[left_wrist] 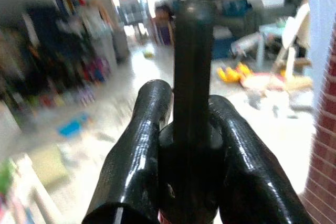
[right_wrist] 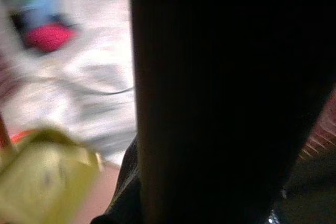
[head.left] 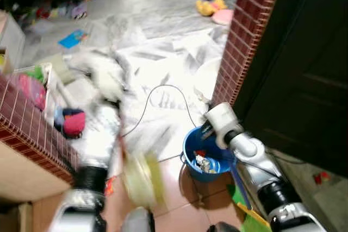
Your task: Sweep floor
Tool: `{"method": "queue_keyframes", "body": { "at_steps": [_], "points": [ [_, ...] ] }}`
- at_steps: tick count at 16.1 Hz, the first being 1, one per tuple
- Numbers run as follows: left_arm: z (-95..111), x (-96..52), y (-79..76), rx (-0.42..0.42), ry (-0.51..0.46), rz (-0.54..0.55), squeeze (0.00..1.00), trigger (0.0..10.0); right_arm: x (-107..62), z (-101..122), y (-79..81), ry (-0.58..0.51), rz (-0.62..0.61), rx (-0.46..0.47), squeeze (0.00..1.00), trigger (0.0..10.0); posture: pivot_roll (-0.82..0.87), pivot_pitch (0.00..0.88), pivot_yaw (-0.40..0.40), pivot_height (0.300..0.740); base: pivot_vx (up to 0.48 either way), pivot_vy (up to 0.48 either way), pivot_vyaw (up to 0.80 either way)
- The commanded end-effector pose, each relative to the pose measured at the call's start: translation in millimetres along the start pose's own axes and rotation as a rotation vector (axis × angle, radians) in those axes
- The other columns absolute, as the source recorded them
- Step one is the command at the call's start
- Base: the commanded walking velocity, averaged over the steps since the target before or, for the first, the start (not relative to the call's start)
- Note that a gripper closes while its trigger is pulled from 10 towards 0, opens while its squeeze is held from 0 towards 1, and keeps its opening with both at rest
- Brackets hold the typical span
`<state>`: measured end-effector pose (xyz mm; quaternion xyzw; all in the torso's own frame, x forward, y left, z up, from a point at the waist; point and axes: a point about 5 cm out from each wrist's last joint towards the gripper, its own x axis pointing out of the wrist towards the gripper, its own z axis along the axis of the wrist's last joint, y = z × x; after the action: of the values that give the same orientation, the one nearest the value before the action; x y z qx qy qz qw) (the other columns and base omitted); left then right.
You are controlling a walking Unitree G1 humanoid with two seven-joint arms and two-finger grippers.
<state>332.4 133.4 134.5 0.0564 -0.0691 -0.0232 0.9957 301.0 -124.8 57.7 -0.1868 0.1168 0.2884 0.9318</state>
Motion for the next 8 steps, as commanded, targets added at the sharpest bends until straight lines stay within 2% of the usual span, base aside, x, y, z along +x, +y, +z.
{"method": "queue_keyframes", "body": {
  "at_steps": [1, 2, 4, 7, 8],
  "points": [
    [32, 8.0, -0.7, 0.011, -0.158, 0.003, 0.00, 10.0, -1.6, 12, 6.9, -0.071, 0.092, -0.035, 0.00, 10.0, -0.04, 0.000, 0.025, 0.740, 0.000, 0.000, 0.00],
    [24, 3.9, -5.4, 0.014, -0.131, 0.005, 0.00, 10.0, -3.8, 24, 17.3, -0.151, 0.170, -0.032, 0.00, 10.0, -0.04, 0.000, 0.025, 0.740, 0.000, 0.000, 0.00],
    [18, -1.2, -6.3, -0.019, -0.104, 0.023, 0.00, 10.0, -6.7, 44, 23.2, -0.269, 0.202, -0.024, 0.00, 10.0, -0.03, 0.000, 0.028, 0.740, 0.000, 0.000, 0.00],
    [6, -20.8, -1.6, 0.030, -0.062, 0.061, 0.00, 10.0, -12.1, 72, 18.2, -0.445, 0.149, 0.059, 0.00, 10.0, -0.02, 0.000, 0.036, 0.740, 0.000, 0.000, 0.00],
    [2, -24.3, -2.3, 0.036, -0.052, 0.064, 0.00, 10.0, -12.6, 76, 17.2, -0.464, 0.146, 0.095, 0.00, 10.0, -0.02, 0.000, 0.035, 0.740, 0.000, 0.000, 0.00]
  ]
}}
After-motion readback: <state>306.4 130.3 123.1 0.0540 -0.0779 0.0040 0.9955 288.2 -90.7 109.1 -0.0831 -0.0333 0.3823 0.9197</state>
